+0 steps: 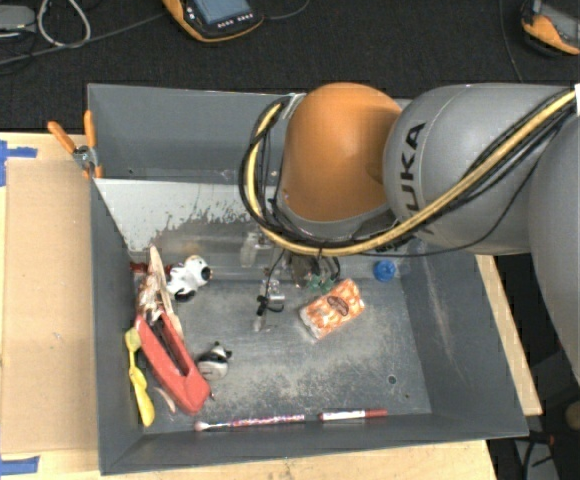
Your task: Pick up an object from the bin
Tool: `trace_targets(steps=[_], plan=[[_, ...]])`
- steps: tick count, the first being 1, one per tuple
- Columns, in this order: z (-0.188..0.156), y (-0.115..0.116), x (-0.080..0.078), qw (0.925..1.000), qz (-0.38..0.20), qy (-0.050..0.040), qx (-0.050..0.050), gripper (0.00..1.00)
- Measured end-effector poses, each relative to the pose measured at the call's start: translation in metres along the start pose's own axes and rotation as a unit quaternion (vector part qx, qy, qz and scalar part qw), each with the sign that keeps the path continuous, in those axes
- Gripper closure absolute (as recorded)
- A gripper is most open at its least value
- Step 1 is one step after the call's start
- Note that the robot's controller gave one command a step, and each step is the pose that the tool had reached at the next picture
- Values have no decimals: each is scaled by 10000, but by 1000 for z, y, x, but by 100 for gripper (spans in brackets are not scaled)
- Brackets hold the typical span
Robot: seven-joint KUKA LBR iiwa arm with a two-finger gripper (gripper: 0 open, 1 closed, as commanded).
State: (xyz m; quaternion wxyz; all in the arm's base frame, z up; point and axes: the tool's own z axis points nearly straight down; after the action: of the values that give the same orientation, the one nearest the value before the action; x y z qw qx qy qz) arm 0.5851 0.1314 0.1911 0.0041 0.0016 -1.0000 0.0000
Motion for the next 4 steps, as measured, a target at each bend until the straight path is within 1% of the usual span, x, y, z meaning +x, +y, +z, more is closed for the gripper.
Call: trace_targets(steps=[1, 2, 3, 4], plan=[[-4, -1, -2, 10000, 18, -36, -4, 0], [77, 20, 20, 9993, 363, -43, -10, 0], [121, 25, 28, 9993, 362, 25, 11, 0], [91, 48, 50, 9997, 235, -2, -7, 0]])
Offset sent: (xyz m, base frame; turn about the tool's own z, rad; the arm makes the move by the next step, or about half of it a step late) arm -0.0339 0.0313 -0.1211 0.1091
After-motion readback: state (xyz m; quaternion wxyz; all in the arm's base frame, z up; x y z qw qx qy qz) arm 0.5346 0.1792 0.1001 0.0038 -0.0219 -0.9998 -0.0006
